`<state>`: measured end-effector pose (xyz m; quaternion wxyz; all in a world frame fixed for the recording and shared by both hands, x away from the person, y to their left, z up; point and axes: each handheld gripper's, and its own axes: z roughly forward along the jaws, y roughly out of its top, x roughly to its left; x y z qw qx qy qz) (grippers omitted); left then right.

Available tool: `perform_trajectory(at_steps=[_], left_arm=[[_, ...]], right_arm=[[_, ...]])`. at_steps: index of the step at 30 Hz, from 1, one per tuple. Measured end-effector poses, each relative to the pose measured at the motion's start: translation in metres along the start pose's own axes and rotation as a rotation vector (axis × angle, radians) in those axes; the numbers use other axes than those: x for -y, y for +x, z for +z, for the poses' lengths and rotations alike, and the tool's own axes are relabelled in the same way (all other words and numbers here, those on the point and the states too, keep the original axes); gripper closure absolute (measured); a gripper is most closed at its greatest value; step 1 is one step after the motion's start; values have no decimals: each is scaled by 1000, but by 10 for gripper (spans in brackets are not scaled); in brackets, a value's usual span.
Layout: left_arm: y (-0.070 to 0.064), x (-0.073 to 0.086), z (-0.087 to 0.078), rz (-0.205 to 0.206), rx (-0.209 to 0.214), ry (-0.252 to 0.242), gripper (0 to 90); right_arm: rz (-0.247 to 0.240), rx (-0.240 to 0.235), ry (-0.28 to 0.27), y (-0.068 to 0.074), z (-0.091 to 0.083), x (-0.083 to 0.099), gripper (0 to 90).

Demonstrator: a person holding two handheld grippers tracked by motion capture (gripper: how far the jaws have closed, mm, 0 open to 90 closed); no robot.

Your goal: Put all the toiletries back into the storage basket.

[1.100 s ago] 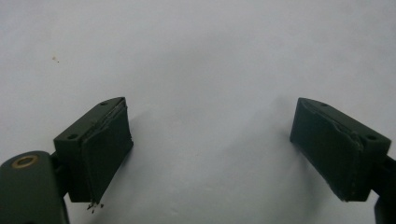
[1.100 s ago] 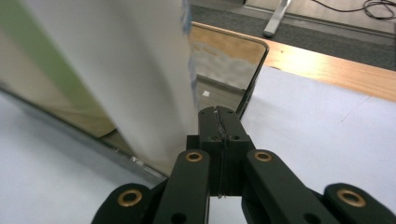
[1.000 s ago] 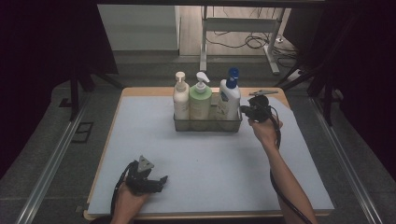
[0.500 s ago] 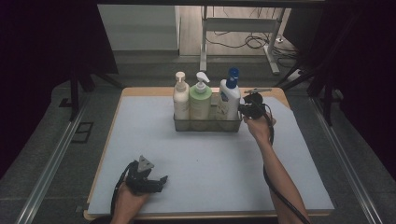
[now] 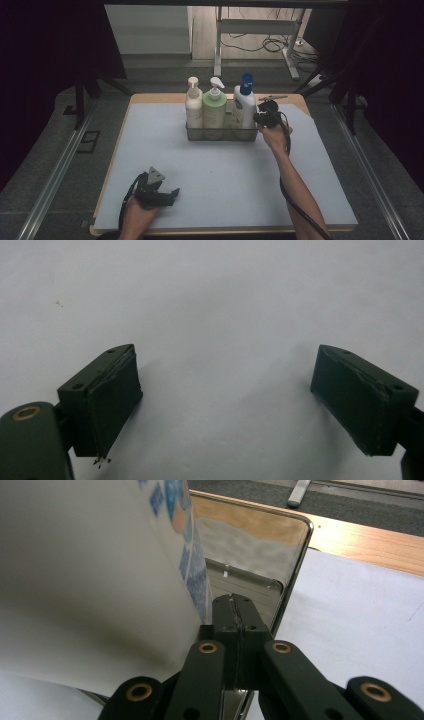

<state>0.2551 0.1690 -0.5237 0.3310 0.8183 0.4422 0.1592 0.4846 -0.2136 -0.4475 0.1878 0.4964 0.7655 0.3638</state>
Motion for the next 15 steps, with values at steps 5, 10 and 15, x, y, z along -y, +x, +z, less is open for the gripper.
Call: perform_trajectory(at_steps=[5, 10, 15], left_arm=[[0, 0, 0, 0, 0, 0, 121], [0, 0, 0, -1, 0, 0, 121], [0, 0, 0, 1, -1, 2, 121]], right_arm=[[-11, -8, 11, 3, 5, 2, 893], [-19, -12, 18, 6, 9, 2, 893], [-20, -18, 20, 9, 10, 2, 893]])
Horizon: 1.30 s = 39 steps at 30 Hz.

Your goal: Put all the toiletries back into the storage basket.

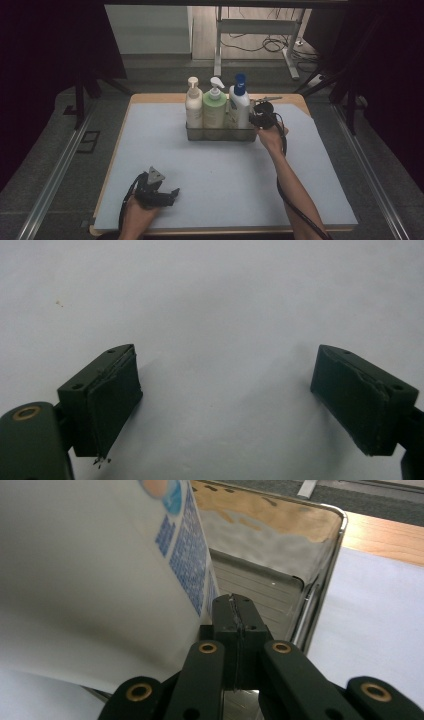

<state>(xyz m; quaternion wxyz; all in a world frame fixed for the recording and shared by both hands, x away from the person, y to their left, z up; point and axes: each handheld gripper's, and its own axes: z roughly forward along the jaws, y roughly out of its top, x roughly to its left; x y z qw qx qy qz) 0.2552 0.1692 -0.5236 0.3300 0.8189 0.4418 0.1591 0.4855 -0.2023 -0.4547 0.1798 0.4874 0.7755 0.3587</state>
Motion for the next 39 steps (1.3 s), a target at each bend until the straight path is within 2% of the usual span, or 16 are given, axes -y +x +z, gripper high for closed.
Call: perform_trajectory(at_steps=[5, 13, 19, 21, 39], left_arm=[[0, 0, 0, 0, 0, 0, 121], [0, 0, 0, -2, 1, 0, 121], [0, 0, 0, -1, 1, 0, 121], [0, 0, 0, -1, 1, 0, 121], [0, 0, 0, 3, 0, 4, 121]], right_arm=[[-13, -12, 4, 6, 2, 0, 893], [-3, -28, 11, 11, 6, 2, 893], [-19, -45, 21, 19, 9, 3, 894], [-27, -32, 20, 20, 9, 3, 894], [-20, -28, 5, 26, 1, 4, 895]])
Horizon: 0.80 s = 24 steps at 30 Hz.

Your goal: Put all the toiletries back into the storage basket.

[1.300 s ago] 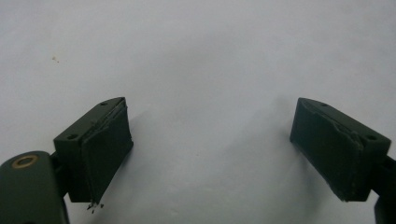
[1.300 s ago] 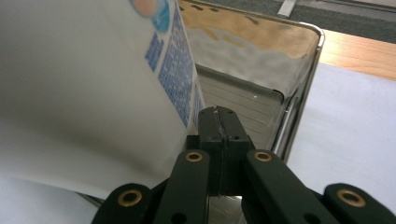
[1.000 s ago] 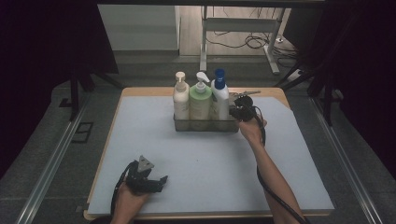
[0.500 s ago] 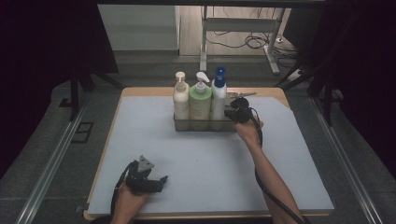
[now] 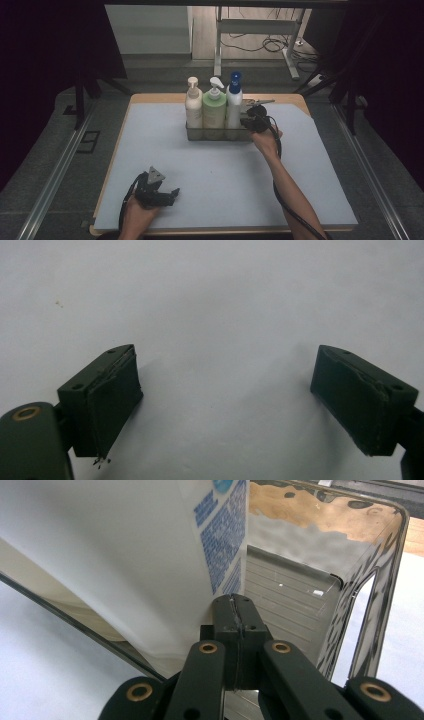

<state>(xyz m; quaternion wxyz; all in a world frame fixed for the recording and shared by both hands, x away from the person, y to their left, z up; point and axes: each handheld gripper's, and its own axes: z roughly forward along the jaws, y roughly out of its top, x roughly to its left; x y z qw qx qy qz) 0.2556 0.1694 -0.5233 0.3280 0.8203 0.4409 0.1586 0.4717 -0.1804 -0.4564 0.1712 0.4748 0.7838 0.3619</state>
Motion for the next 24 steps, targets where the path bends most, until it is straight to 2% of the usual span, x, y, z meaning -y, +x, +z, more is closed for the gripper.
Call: perform_trajectory(at_steps=[6, 7, 10, 12, 24], left_arm=[[0, 0, 0, 0, 1, 0, 121], [0, 0, 0, -4, 1, -4, 121], [0, 0, 0, -1, 1, -1, 121], [-1, 0, 0, -7, 2, -6, 121], [0, 0, 0, -2, 1, -2, 121]], right_arm=[[-18, 6, 3, 0, 0, 0, 891], [-33, 20, 7, -1, -1, -1, 837], [-30, 26, 5, -2, -2, -1, 805], [-25, 22, -8, -5, -5, -1, 753], [-59, 26, -30, -8, -16, 0, 557]])
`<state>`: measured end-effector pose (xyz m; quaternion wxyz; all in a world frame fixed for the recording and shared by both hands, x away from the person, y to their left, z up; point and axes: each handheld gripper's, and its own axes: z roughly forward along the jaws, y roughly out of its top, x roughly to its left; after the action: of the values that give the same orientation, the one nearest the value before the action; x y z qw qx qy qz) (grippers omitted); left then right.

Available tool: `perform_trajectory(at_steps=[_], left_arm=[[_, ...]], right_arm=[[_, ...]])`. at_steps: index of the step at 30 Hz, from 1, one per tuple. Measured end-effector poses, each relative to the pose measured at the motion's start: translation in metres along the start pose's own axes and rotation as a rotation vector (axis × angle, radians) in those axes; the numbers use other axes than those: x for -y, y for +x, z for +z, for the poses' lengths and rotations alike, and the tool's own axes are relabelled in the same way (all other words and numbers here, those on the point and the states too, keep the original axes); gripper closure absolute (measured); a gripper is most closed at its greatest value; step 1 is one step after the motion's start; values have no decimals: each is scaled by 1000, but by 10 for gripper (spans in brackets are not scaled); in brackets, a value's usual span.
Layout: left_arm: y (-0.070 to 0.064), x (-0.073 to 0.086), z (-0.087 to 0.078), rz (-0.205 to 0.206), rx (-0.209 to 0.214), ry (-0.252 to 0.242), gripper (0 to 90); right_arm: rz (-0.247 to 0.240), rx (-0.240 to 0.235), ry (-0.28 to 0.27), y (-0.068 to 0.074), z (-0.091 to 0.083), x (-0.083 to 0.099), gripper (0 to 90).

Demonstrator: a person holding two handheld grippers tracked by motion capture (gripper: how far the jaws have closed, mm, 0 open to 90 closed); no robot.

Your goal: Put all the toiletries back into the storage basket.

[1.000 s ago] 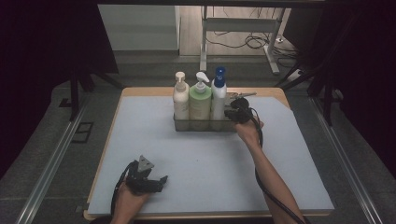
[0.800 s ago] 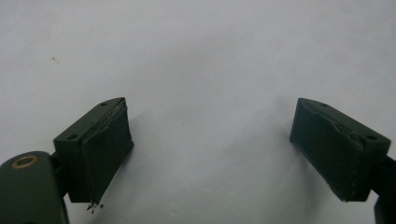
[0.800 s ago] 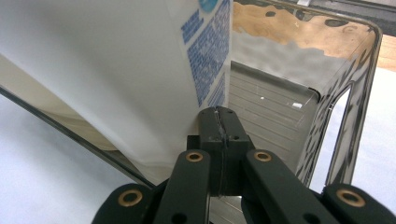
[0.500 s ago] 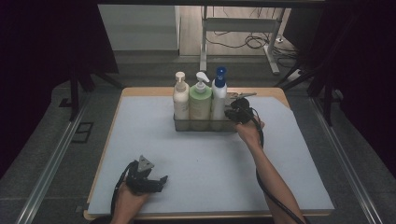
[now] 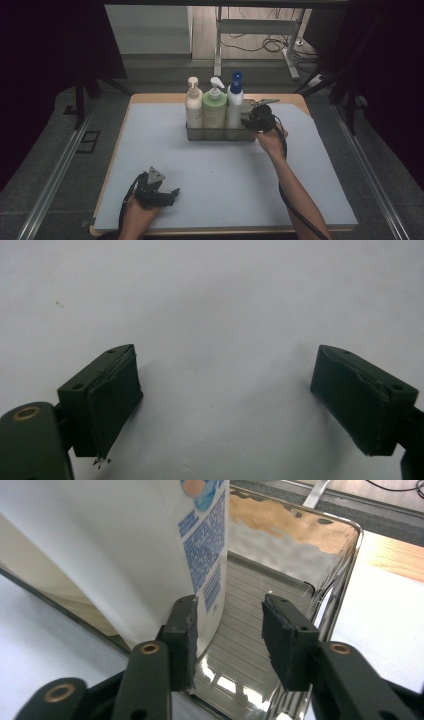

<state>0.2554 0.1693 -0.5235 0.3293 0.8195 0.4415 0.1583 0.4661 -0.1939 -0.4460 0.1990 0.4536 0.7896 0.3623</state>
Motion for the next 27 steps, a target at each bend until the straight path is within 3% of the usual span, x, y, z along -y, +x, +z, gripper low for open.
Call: perform_trajectory(at_steps=[8, 27], left_arm=[[0, 0, 0, -4, 0, -3, 121], [0, 0, 0, -5, 1, -5, 121]], right_arm=[[-29, -17, -13, 0, -10, 0, 474], [-56, -78, -18, 6, -32, 0, 420]])
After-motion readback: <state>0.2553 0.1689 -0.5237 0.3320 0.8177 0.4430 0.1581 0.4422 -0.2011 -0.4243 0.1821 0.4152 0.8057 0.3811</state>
